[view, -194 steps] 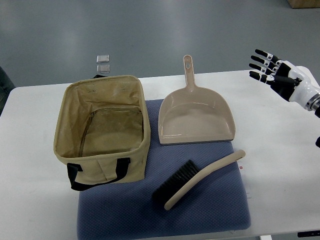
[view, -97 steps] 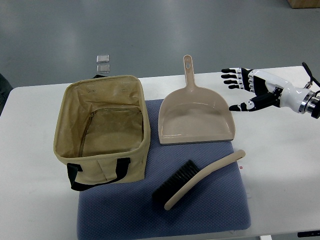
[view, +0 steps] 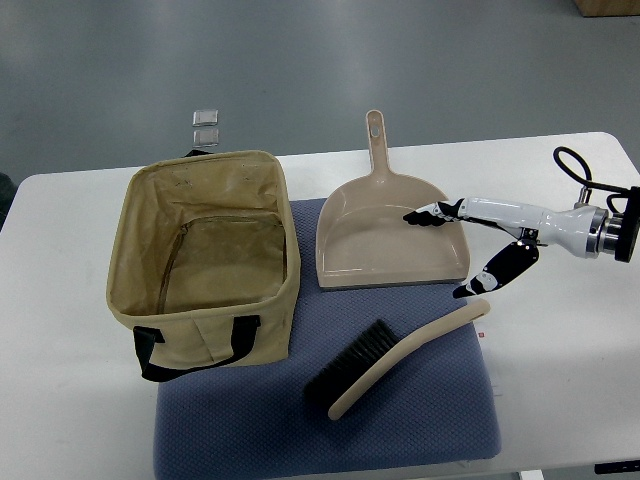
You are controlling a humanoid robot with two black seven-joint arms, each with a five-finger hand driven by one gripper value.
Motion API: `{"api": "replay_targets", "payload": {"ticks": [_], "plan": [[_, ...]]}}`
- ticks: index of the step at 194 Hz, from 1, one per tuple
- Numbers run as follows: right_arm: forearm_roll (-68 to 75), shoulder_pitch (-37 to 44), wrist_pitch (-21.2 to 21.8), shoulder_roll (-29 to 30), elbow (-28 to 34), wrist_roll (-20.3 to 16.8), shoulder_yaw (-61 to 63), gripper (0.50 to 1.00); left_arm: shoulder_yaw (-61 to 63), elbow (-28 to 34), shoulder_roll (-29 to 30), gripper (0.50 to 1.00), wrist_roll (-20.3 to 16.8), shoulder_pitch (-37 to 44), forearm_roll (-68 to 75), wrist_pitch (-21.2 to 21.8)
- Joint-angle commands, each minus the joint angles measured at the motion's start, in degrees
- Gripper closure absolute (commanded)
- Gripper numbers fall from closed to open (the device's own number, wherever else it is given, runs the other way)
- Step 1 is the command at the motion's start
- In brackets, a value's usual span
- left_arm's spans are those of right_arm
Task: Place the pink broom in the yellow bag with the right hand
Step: 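Reach the right hand toward the beige brush handle beside the dustpan, then close the right hand around the curved beige brush handle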
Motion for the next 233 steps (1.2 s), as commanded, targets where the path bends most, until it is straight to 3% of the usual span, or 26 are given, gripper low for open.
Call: {"api": "replay_targets", "payload": {"ticks": [1, 102, 118, 143, 179, 233], "plan": [[-5.0, -0.1, -0.3, 0.1, 1.0, 0.0, -1.3, 0.589, 0.0, 0.0, 0.0, 0.5, 0.0, 0.0, 0.0, 0.0], [-23.5, -0.8, -15.8, 0.4, 1.5, -0.4, -13.5, 0.595, 0.0, 0.0, 0.0, 0.5, 0.0, 0.0, 0.0, 0.0], [-24.8, -0.9, -17.9, 0.6, 1.5, -0.4, -14.2, 0.613, 0.0, 0.0, 0.0, 0.5, 0.0, 0.0, 0.0, 0.0], [-25.9, -0.9, -18.4, 0.8, 1.5, -0.8, -14.2, 0.64, 0.0, 0.0, 0.0, 0.5, 0.0, 0.0, 0.0, -0.1], [-26.8, -1.2, -18.7, 1.4, 1.5, -1.2, -14.7, 0.73, 0.0, 0.0, 0.0, 0.5, 0.0, 0.0, 0.0, 0.0], [-28.5, -2.0, -18.8, 3.1, 1.4, -4.2, -15.5, 0.767, 0.0, 0.0, 0.0, 0.5, 0.0, 0.0, 0.0, 0.0]]}}
